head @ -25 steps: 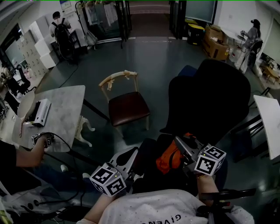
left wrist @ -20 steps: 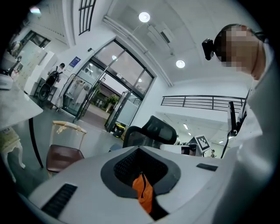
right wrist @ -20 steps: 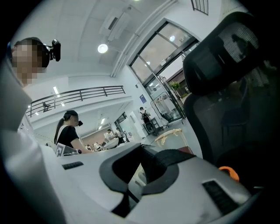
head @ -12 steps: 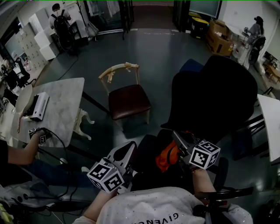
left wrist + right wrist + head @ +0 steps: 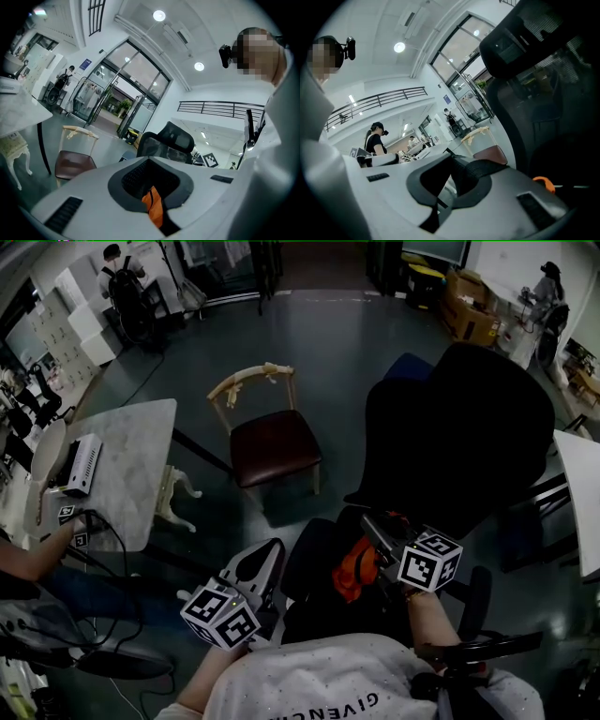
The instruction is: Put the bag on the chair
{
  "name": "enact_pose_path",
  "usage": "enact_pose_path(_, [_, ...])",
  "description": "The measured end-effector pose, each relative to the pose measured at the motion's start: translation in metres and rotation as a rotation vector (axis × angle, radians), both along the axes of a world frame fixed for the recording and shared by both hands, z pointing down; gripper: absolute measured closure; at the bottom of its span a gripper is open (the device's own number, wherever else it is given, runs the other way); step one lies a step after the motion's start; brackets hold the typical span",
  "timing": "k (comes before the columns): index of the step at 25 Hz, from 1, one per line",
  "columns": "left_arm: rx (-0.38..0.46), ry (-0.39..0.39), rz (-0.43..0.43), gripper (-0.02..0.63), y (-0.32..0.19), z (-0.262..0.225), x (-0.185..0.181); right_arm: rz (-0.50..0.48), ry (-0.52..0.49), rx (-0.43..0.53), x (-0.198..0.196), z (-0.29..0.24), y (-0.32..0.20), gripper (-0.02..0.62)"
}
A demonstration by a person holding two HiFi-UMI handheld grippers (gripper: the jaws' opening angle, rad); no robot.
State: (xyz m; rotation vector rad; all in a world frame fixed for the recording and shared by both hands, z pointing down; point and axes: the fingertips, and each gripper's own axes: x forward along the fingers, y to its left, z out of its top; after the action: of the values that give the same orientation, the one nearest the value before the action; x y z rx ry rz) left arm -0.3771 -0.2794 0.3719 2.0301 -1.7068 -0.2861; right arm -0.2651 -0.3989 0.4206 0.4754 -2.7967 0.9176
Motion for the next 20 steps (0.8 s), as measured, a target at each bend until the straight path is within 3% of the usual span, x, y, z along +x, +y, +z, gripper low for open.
enact_pose_path(8, [-0.016,0.0,0.002,0.606,0.003,0.001,0.002,-0.028,0.048,-0.029,-0.004,0.025,0.008,0.597])
enact_pose_path(20, [-0.097,-0.024,-0.017,0.606,0.001,0.046,0.002,-0.008,0.108,-0.071,0.012,0.064,0.0,0.597])
